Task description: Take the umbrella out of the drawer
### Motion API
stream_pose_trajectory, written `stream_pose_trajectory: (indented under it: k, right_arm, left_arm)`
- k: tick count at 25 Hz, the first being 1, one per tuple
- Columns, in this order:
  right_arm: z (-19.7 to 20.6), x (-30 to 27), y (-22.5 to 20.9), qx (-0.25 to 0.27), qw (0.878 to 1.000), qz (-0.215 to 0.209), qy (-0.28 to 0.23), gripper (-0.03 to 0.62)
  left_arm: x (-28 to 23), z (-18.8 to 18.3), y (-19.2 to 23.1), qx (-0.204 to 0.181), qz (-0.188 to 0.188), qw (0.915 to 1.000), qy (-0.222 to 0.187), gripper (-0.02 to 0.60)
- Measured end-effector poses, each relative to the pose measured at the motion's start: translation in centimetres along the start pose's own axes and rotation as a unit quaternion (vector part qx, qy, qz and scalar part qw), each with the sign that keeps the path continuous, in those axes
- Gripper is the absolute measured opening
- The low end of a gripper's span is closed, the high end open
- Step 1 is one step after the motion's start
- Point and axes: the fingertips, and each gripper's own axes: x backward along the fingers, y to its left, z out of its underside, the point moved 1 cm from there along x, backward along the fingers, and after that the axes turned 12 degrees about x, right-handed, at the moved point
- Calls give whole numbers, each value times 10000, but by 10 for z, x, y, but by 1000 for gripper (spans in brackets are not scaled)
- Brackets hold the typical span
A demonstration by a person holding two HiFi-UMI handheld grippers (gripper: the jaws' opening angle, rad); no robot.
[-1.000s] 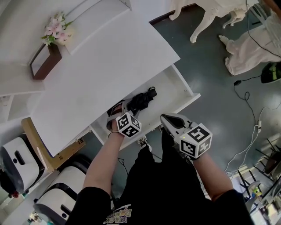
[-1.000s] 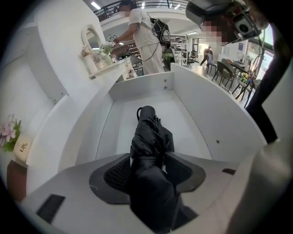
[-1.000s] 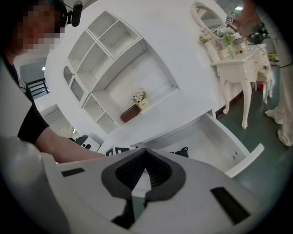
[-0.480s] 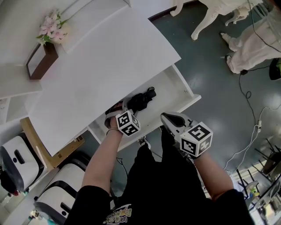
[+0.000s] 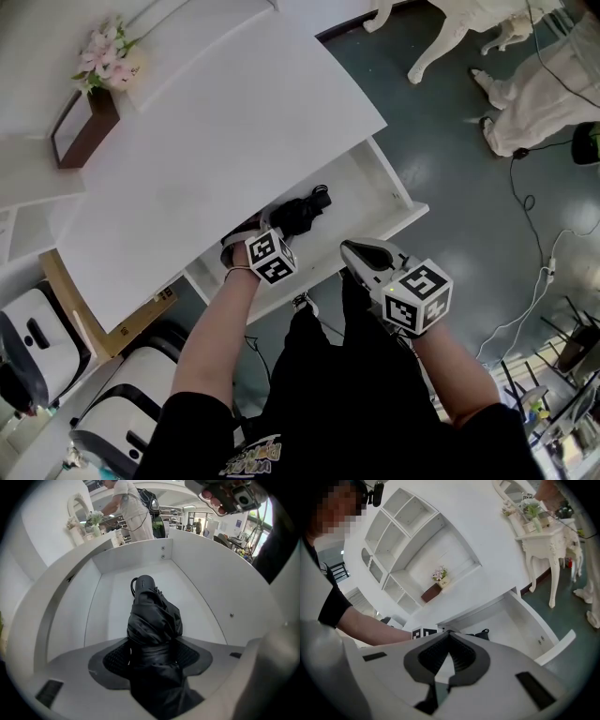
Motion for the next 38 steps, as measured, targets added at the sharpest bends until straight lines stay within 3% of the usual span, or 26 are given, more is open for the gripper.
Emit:
stream_pose_trajectory:
  k: [10, 17, 29, 38]
  right_arm:
    - [-4, 0, 1, -36, 10000, 33, -24, 2]
    - [-7, 4, 6, -13, 9999, 109, -83, 2]
    - [-16, 9, 28, 67, 9994, 186, -297, 2]
    - [-22, 19, 55, 216, 9981, 285, -503, 2]
  left_arm:
    - [4, -1, -7, -21, -62, 10000, 33, 256]
    - [13, 4, -28, -269, -7, 9996, -74, 255]
    - [78, -15, -24, 395, -248, 9944, -949, 253]
    - [150, -25, -26, 1120, -400, 9753, -1862, 253]
